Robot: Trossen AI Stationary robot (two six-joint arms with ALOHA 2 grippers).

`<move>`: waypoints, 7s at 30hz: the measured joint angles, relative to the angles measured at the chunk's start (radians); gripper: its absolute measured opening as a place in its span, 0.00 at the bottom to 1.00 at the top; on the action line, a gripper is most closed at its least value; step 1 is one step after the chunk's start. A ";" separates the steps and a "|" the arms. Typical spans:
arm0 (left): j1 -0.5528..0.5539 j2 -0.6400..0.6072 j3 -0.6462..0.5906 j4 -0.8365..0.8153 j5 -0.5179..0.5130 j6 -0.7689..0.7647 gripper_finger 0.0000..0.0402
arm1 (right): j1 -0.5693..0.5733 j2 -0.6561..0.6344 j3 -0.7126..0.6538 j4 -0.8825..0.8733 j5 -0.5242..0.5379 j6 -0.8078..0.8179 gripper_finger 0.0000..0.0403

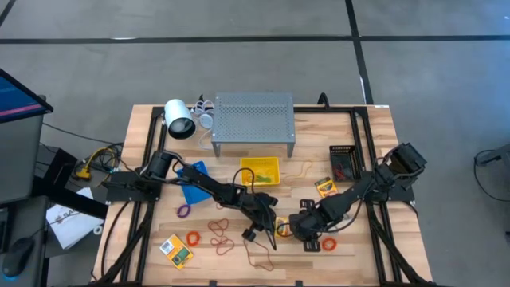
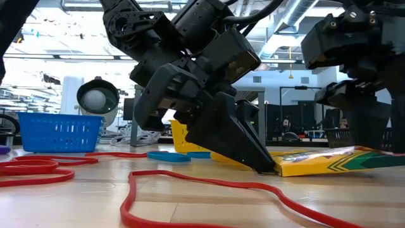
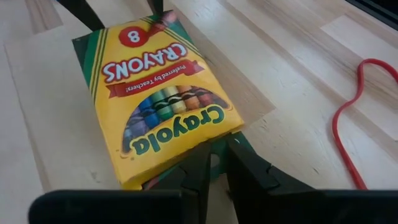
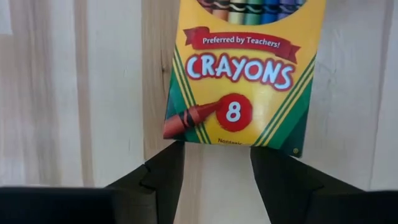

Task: Pick & Place Office Desk Supplies
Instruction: Put the crayon box into the blue bin, then put the yellow spring keychain into the yellow bin

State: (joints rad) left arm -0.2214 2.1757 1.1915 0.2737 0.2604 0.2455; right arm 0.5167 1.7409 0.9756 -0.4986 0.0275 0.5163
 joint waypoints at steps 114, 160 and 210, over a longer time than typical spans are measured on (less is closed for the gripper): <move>0.008 -0.010 0.001 0.014 0.066 -0.143 0.03 | 0.022 -0.001 0.237 -0.172 0.030 -0.112 0.40; 0.144 -0.509 -0.385 -0.037 -0.134 -0.329 0.24 | -0.145 -0.226 0.156 -0.025 0.026 -0.265 0.08; 0.212 -1.025 -0.666 0.010 -0.283 -0.339 0.23 | -0.302 0.146 0.164 0.246 -0.220 -0.491 0.33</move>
State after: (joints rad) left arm -0.0097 1.1503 0.5259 0.2835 -0.0223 -0.0937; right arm 0.2151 1.8870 1.1397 -0.2526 -0.1927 0.0258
